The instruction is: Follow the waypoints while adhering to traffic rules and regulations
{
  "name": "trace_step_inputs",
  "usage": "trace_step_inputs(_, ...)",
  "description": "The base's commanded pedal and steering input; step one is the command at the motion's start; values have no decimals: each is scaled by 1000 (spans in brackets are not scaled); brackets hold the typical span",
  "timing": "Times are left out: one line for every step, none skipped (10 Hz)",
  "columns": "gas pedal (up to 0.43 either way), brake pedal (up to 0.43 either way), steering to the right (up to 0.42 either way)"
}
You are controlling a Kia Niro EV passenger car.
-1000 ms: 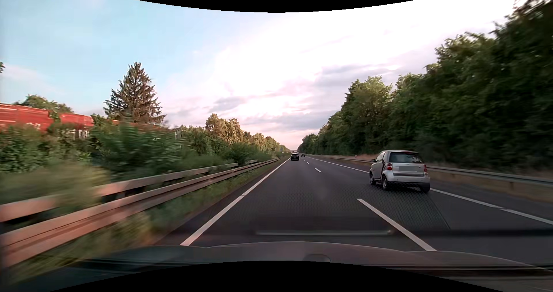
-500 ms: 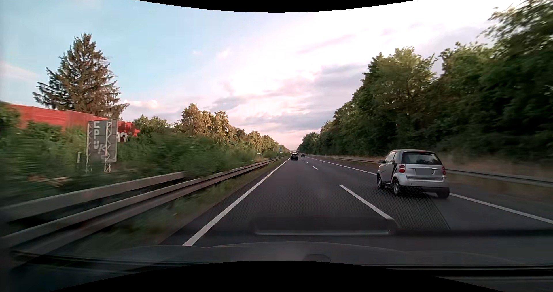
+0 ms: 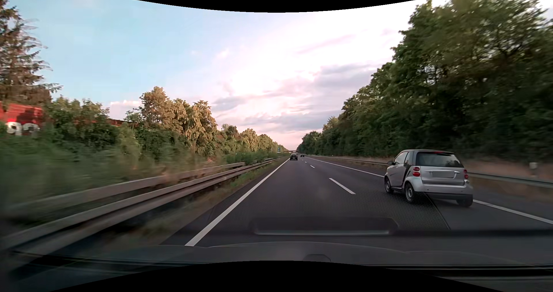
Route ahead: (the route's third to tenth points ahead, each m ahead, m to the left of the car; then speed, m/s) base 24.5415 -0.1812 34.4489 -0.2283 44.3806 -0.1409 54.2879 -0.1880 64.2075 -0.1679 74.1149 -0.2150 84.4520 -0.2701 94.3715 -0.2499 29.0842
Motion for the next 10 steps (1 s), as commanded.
trace_step_inputs(299,0,-1)
trace_step_inputs(299,0,-1)
trace_step_inputs(299,0,-1)
trace_step_inputs(299,0,-2)
trace_step_inputs(299,0,-2)
trace_step_inputs(299,0,-2)
trace_step_inputs(299,0,-3)
trace_step_inputs(299,0,-3)
trace_step_inputs(299,0,-3)
trace_step_inputs(299,0,-3)
